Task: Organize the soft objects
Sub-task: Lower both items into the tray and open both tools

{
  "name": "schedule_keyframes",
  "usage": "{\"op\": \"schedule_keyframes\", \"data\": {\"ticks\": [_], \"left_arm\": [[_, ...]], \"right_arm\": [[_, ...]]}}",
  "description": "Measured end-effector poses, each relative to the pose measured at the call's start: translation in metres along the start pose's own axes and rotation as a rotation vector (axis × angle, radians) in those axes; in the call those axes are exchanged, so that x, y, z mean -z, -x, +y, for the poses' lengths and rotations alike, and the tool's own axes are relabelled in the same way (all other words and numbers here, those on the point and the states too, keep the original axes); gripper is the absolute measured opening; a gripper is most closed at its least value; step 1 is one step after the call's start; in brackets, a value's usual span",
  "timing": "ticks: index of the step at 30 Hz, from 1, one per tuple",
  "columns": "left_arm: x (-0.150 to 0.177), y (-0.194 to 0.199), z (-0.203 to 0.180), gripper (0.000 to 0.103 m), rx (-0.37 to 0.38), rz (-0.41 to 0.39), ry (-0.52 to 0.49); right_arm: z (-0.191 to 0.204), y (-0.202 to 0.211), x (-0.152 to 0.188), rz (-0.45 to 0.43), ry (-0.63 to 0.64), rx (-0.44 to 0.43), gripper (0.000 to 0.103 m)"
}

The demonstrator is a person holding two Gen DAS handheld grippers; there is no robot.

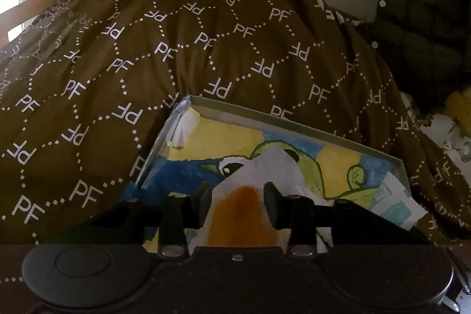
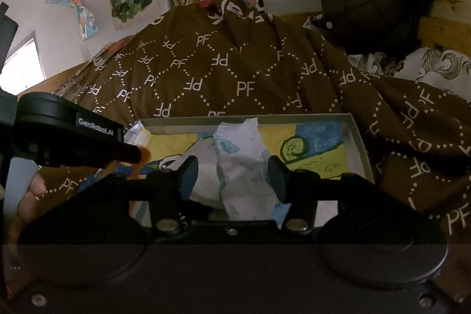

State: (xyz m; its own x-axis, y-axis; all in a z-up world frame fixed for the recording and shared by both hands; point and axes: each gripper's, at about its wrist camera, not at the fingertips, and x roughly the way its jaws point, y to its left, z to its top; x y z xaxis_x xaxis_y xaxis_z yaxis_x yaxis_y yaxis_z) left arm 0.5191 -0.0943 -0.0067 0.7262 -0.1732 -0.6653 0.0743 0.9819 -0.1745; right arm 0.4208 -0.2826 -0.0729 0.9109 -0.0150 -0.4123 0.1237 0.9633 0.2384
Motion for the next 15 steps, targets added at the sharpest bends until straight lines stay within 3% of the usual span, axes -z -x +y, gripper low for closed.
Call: {"op": "schedule_keyframes", "data": {"ticks": [2,5,12,15], "left_arm": [[0.000,0.003,0.001,0.054,0.003,-0.004,0.005],[-0.002,0.010,0.001,0.060,0.015,-0.010,0.012],[-0.009,0.040,-0.002,0.069,0.016,-0.056,-0.010],[-0.011,0.054,-0.003,0.075,0.011,-0.082,-0.014]], "right_arm": [[-0.001,0.003,0.000,-0.002,-0.009,-0.001,0.050],[-0.003,0.007,-0.001,-0.004,-0.019,-0.001,0.061],[-0.010,0.023,-0.011,-0.034,-0.042,-0.004,0.067],[-0.015,0.034,-0.019,-0.057,-0.061,-0.007,0.077]]}}
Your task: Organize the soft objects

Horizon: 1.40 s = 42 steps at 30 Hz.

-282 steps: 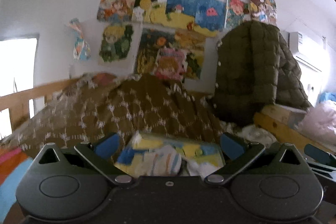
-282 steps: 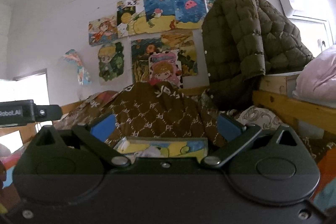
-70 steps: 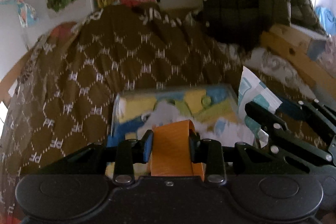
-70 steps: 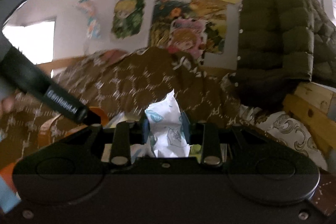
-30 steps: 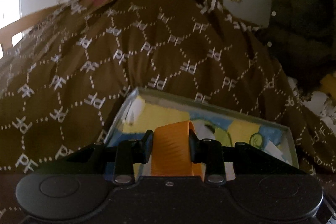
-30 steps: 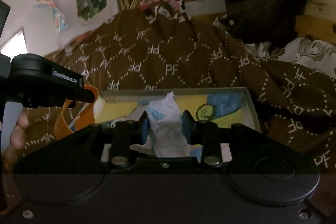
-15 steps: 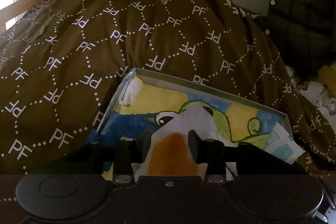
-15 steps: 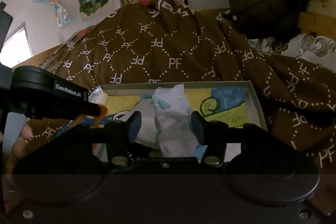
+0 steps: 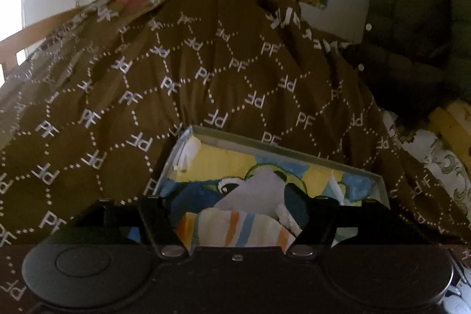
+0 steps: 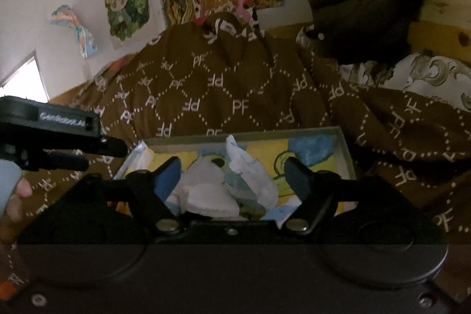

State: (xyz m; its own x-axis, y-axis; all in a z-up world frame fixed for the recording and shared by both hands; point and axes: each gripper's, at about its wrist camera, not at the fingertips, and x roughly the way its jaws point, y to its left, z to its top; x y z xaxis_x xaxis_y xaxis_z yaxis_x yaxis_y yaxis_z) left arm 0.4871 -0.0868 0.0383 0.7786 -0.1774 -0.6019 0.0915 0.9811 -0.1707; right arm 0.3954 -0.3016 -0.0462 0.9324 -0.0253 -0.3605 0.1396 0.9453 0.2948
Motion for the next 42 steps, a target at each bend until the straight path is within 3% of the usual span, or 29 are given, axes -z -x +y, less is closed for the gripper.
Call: {"op": "schedule_keyframes", "data": {"ticks": [4,6,10,14,23,32,42], "left_arm": [[-0.007,0.021,-0.002,0.082,-0.002,-0.037,0.003],[-0.010,0.033,-0.003,0.085,0.000,-0.060,0.000],[-0.012,0.058,-0.010,0.095,-0.008,-0.124,-0.015],[-0.015,0.084,-0.021,0.102,-0.002,-0.191,-0.049],[-0.011,0.138,-0.032,0.102,0.014,-0.296,-0.018],[0.028,0.186,-0.030,0.102,-0.031,-0.406,-0.016],[0.074,0.218,-0.016,0.102,-0.070,-0.445,-0.007]], "right_arm": [[-0.006,0.017,-0.014,-0.042,-0.027,-0.008,0.082],[-0.009,0.027,-0.022,-0.065,-0.038,-0.011,0.094],[-0.016,0.048,-0.038,-0.111,-0.066,-0.025,0.102],[-0.021,0.066,-0.055,-0.141,-0.071,-0.035,0.102],[-0.027,0.111,-0.086,-0.191,-0.081,-0.061,0.103],[-0.034,0.170,-0.093,-0.201,-0.067,-0.060,0.103],[-0.032,0.233,-0.077,-0.236,-0.040,-0.044,0.103]]}}
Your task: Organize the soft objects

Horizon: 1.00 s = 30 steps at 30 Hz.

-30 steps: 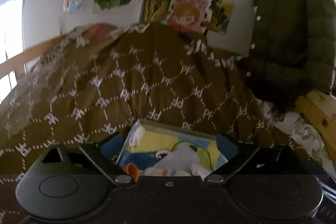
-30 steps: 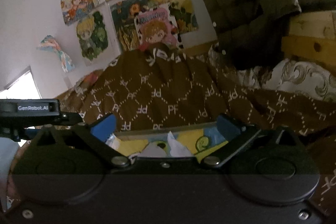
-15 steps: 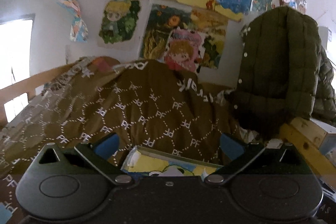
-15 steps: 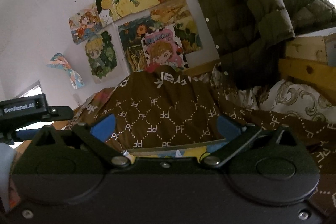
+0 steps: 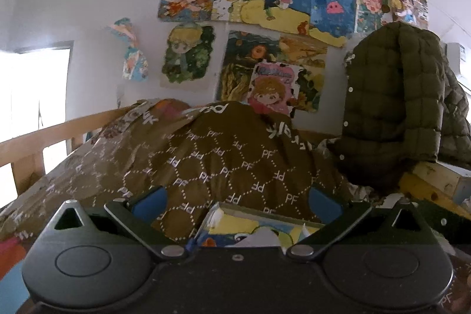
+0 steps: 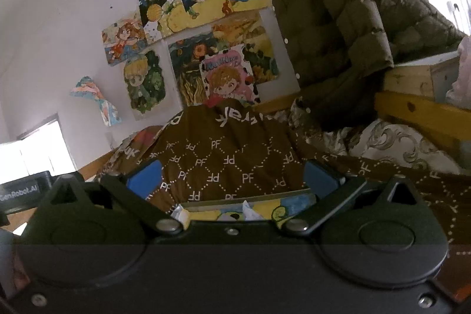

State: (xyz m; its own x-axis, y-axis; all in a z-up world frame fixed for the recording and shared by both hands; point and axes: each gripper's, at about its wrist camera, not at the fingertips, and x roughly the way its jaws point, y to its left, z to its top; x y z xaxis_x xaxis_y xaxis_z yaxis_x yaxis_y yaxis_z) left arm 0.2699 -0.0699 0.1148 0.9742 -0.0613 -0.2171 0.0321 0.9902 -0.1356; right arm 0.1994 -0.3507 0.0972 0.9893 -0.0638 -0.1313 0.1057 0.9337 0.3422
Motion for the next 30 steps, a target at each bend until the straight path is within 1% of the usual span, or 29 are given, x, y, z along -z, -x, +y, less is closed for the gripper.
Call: {"op": "schedule_keyframes", "data": {"ticks": [3,8,12,13,17,19,22,24,27,30], "left_arm": [[0.006,0.011,0.006,0.102,-0.009,-0.001,0.012],[0.025,0.036,0.015,0.102,-0.059,0.001,-0.038],[0.038,0.058,0.025,0.102,-0.067,0.004,-0.051],[0.040,0.062,0.027,0.102,-0.071,0.007,-0.045],[0.049,0.079,0.037,0.102,-0.084,0.043,-0.032],[0.056,0.089,0.042,0.102,-0.079,0.071,-0.055],[0.065,0.106,0.048,0.102,-0.088,0.089,-0.092],[0.070,0.117,0.054,0.102,-0.086,0.098,-0.081],[0.079,0.130,0.067,0.102,-0.100,0.134,-0.049],[0.086,0.144,0.078,0.102,-0.119,0.125,-0.030]], "right_arm": [[0.006,0.010,0.007,0.005,0.030,0.006,0.103],[0.016,0.037,0.022,0.012,0.049,0.022,0.103],[0.021,0.056,0.036,0.020,0.062,0.030,0.103],[0.024,0.053,0.038,0.022,0.069,0.034,0.103],[0.030,0.070,0.046,0.023,0.086,0.046,0.103],[0.032,0.078,0.049,0.017,0.086,0.050,0.103],[0.035,0.088,0.057,0.040,0.096,0.052,0.103],[0.038,0.093,0.061,0.055,0.109,0.053,0.103],[0.043,0.103,0.067,0.072,0.123,0.047,0.103],[0.048,0.109,0.069,0.086,0.135,0.045,0.103]]}}
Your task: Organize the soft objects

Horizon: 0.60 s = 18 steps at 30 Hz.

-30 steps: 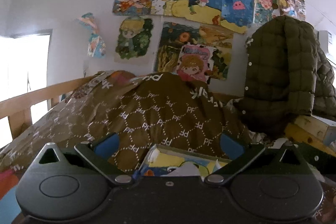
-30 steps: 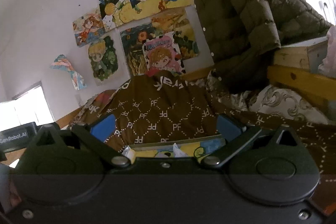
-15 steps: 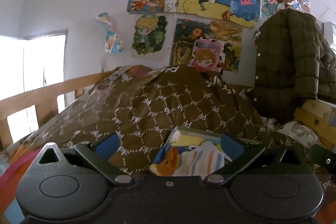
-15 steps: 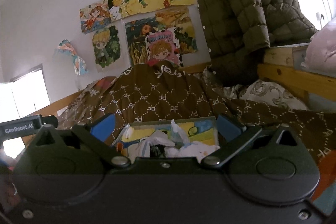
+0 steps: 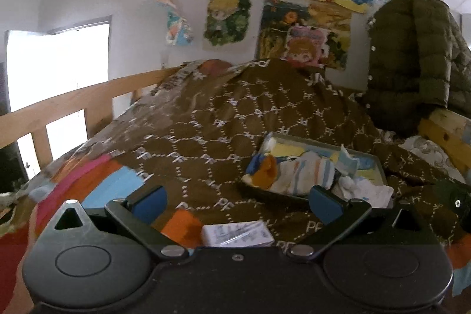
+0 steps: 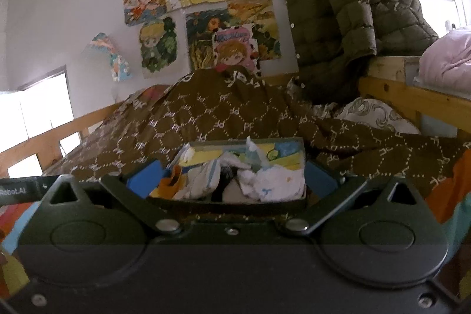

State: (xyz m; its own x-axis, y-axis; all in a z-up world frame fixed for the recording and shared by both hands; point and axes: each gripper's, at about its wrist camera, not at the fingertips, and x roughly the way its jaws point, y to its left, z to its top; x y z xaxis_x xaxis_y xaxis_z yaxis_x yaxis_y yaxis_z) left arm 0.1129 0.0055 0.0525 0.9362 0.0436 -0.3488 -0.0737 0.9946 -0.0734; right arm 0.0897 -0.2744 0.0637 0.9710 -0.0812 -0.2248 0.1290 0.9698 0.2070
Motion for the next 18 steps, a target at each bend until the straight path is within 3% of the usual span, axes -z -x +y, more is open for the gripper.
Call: {"op": "schedule_keyframes", "data": {"ticks": [12,18], "left_arm": [[0.018,0.034,0.017,0.102,-0.012,-0.003,-0.033],[0.037,0.040,0.023,0.102,-0.006,0.055,-0.029]], "right_arm": [[0.008,0.033,0.018,0.044,0.014,0.000,0.103],[0.013,0.047,0.030,0.110,0.027,0.000,0.103]]}}
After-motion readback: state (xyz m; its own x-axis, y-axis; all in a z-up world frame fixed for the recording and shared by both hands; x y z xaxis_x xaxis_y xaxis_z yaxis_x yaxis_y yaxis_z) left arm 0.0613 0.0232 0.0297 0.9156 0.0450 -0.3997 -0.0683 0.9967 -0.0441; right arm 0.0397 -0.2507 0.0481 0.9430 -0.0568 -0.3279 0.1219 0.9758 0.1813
